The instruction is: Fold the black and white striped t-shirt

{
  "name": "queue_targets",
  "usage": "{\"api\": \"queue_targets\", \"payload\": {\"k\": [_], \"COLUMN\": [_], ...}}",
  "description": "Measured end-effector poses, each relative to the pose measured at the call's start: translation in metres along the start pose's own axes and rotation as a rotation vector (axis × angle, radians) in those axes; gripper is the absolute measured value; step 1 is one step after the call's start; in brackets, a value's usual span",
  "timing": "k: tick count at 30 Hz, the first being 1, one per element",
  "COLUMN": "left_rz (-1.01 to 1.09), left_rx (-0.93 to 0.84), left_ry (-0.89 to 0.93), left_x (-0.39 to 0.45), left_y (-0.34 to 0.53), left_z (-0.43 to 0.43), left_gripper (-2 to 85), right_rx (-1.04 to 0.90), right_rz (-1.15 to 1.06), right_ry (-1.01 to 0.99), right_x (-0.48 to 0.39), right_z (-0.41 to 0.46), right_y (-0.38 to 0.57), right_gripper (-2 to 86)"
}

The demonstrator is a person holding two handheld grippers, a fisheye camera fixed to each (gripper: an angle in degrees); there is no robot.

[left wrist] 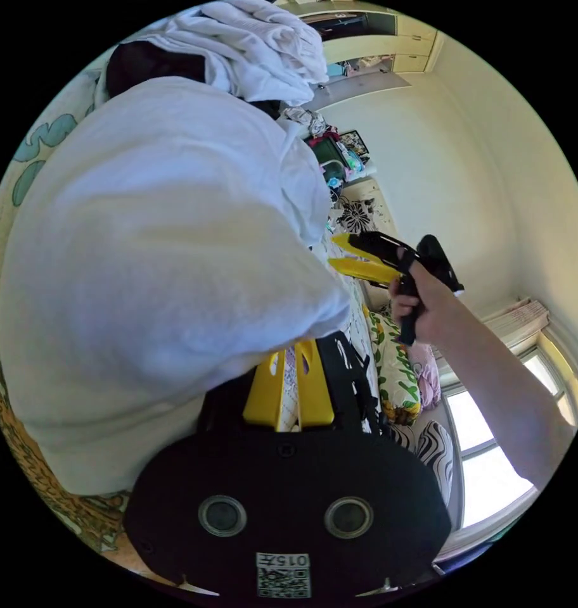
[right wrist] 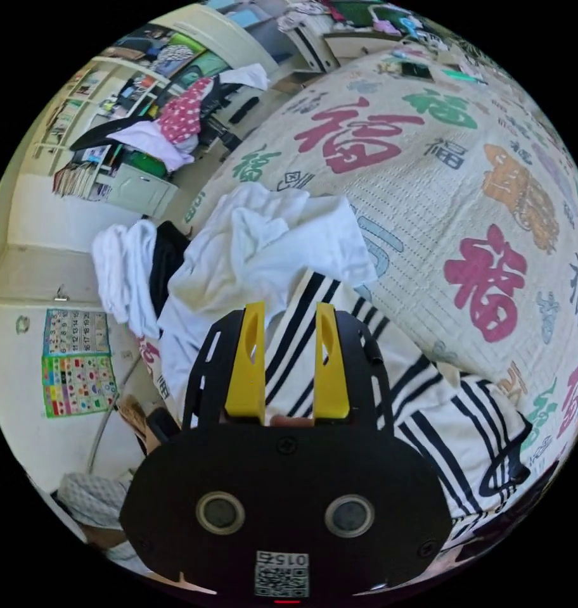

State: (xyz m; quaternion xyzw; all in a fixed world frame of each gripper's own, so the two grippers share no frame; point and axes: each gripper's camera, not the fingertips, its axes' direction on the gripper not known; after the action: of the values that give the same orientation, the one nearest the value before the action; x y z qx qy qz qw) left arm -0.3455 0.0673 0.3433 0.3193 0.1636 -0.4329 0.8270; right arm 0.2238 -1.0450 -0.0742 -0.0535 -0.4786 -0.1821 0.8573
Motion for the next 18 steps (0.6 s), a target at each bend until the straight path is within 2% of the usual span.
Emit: {"api": "queue_targets", "payload": {"k": [8, 10, 13, 18], "left_rz": [-0.005, -0.007, -0.003, -0.005], "left_rx": [-0.017, -0.018, -0.013, -0.018], "left_ry": [0.026, 0.033, 0.038, 0.035], "left_x": [-0.011, -0.013, -0.014, -0.012], "left_y": [0.0, 0.002, 0.005, 0.011], "left_z": [-0.022, -0.027, -0.032, -0.037], "left_gripper": [-0.8, -0.8, -0.8, -0.8], "right_rx": [-0.089, -0.086, -0.046, -0.065], "right_rz": [0.065, 0.067, 0.116, 0.136], "right_ry": [0.245, 0.213, 0.063, 0.054], "right_x": [0.025, 0.034, 0.057, 0.082], "right_z": [0.056, 0.056, 0.048, 0.046], "right_y": [-0.056, -0.06, -0.064, -0.073], "right_gripper": [8.7, 8.3, 7.9, 2.2]}}
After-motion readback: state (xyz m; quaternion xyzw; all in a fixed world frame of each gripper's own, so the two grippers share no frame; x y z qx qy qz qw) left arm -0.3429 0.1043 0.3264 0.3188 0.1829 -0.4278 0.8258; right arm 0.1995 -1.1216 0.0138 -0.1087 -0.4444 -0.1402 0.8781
